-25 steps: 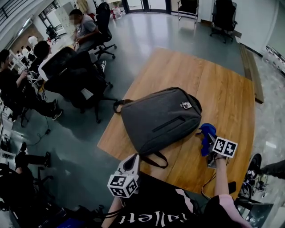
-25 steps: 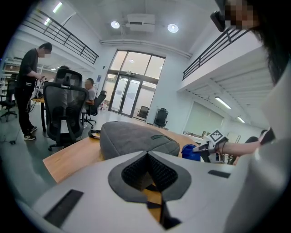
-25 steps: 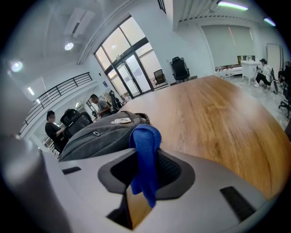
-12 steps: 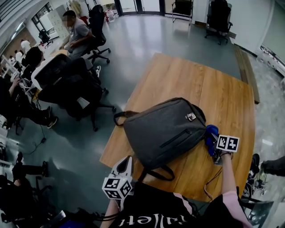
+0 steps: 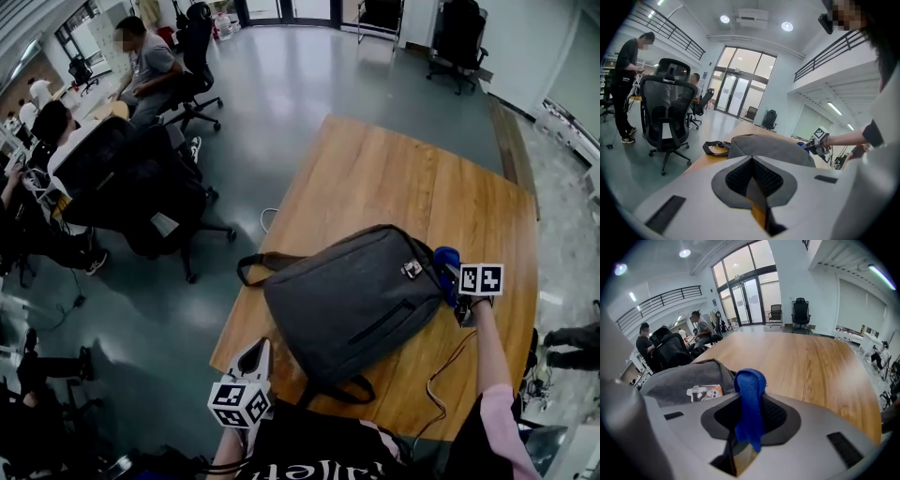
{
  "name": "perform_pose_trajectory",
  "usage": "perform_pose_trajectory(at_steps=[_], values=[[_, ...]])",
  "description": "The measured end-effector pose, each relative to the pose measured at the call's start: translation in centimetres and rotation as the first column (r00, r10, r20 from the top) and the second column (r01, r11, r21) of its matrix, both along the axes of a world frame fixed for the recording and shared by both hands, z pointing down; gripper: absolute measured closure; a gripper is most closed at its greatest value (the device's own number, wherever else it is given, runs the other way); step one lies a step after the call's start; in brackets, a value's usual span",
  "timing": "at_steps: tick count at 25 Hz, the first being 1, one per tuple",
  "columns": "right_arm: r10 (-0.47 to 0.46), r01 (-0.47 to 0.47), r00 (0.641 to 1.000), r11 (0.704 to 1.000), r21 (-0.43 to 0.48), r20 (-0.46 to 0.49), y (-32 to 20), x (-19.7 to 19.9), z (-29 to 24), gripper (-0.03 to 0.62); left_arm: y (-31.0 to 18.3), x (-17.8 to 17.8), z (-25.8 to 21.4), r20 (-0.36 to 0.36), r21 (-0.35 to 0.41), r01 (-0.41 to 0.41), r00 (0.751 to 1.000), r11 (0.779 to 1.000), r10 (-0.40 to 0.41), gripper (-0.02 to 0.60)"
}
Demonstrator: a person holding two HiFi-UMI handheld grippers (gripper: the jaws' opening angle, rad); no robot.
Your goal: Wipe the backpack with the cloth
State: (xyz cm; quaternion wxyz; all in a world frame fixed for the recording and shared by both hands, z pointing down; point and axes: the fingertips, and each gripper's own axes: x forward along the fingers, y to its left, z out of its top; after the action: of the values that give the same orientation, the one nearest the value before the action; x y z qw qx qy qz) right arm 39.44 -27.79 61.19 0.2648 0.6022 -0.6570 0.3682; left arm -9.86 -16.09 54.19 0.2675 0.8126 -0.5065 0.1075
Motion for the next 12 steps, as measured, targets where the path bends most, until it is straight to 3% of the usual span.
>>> perform_pose_trajectory(at_steps=[12], values=[[-0.158,0.156,0.986,0.987,-0.037,-0.052,-9.5,-5.2,-0.8,0.490,-2.8,-1.4,1.7,-0.021,-0.053,-0.007,1.000,0.999,0.006,0.583]])
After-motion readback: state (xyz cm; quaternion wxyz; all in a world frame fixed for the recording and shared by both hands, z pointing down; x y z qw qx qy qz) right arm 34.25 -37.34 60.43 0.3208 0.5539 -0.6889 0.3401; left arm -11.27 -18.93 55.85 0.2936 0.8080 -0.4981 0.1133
